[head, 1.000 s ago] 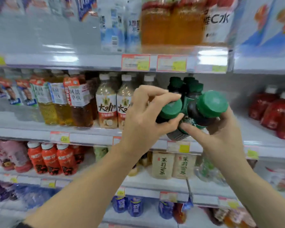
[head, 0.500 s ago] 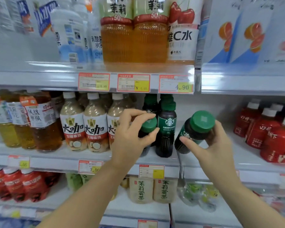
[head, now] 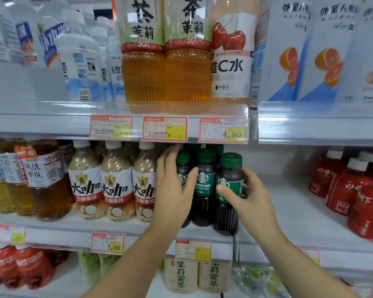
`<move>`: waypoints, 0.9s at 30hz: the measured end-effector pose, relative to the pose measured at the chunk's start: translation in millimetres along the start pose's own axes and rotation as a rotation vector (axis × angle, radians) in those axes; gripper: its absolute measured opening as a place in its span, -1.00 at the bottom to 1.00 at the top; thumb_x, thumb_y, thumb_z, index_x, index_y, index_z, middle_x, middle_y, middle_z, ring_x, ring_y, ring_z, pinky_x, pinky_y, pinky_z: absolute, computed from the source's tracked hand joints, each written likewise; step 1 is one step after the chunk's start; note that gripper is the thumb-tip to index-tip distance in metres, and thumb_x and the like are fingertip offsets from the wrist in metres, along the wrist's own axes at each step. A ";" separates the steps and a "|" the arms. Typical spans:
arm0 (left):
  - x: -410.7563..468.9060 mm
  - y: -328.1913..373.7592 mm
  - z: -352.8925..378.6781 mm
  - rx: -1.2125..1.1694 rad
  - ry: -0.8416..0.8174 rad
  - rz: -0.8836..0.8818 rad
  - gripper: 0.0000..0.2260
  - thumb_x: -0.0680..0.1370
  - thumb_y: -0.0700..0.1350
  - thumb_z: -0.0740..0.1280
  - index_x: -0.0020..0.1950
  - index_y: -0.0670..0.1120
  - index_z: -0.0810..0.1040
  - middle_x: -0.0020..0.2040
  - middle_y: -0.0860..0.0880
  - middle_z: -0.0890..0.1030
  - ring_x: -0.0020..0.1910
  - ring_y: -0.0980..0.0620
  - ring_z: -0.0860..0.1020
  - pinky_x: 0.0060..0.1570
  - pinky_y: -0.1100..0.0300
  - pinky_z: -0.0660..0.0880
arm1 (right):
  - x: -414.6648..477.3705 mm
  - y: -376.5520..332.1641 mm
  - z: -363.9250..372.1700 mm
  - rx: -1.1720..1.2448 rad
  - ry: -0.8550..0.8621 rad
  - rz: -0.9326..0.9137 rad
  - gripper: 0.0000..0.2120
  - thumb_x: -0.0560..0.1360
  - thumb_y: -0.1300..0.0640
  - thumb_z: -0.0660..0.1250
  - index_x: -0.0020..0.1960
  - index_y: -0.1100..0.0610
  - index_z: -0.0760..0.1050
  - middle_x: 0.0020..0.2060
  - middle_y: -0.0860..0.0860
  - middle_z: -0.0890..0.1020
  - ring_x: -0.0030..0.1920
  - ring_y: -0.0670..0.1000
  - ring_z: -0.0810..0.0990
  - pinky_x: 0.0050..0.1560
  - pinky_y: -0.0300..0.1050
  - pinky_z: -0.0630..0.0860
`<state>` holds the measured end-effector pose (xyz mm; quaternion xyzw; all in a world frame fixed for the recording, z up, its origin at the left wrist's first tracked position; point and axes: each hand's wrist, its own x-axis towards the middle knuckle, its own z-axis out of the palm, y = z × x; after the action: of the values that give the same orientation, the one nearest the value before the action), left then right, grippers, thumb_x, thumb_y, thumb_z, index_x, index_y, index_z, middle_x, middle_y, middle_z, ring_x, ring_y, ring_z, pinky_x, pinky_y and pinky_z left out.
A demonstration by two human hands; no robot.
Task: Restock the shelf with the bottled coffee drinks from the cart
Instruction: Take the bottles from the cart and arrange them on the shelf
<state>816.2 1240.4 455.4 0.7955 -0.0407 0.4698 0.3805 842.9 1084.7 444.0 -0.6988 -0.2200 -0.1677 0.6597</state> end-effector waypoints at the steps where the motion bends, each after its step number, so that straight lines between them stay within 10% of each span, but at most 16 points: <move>1: -2.2 -1.2 1.7 0.018 -0.009 0.015 -0.47 0.57 0.04 0.24 0.49 0.09 0.11 0.45 0.07 0.15 0.41 0.20 0.15 0.29 0.39 0.08 | -0.1 0.3 1.9 0.001 -0.012 -0.005 -0.53 0.37 0.16 0.49 0.21 -0.07 0.43 -0.04 -0.19 0.64 -0.07 -0.24 0.62 -0.10 -0.34 0.56; 6: -10.8 -8.3 7.3 0.214 -0.065 0.128 -0.40 0.53 0.18 0.15 0.49 0.18 -0.07 0.51 0.11 -0.15 0.51 -0.01 -0.04 0.38 0.08 0.09 | -3.5 3.6 5.9 0.020 -0.046 -0.034 -0.52 0.40 0.15 0.45 0.20 -0.21 0.36 0.05 -0.24 0.60 0.04 -0.27 0.58 0.01 -0.37 0.51; 16: -22.5 -35.0 3.2 0.818 -0.063 0.358 -0.43 0.54 0.18 0.09 0.53 0.07 0.06 0.54 -0.23 -0.12 0.52 -0.23 -0.09 0.38 -0.34 -0.04 | -29.8 5.5 4.6 -0.171 0.092 -0.109 -0.32 0.41 0.13 0.45 0.39 -0.15 0.16 0.26 -0.29 0.36 0.29 -0.30 0.34 0.27 -0.37 0.29; 27: -38.1 -65.2 -10.3 0.824 -0.100 0.306 -0.37 0.54 0.22 0.03 0.53 0.13 -0.19 0.54 -0.18 0.01 0.50 -0.30 -0.13 0.30 -0.46 0.01 | -55.9 30.7 22.2 -0.485 0.113 -0.317 -0.19 0.48 0.35 0.32 0.47 -0.21 0.00 0.47 -0.05 0.13 0.44 -0.32 0.06 0.32 -0.57 0.06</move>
<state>815.3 1281.9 391.5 0.8873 0.0142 0.4588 -0.0446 810.6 1101.0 387.0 -0.7824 -0.2428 -0.3551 0.4504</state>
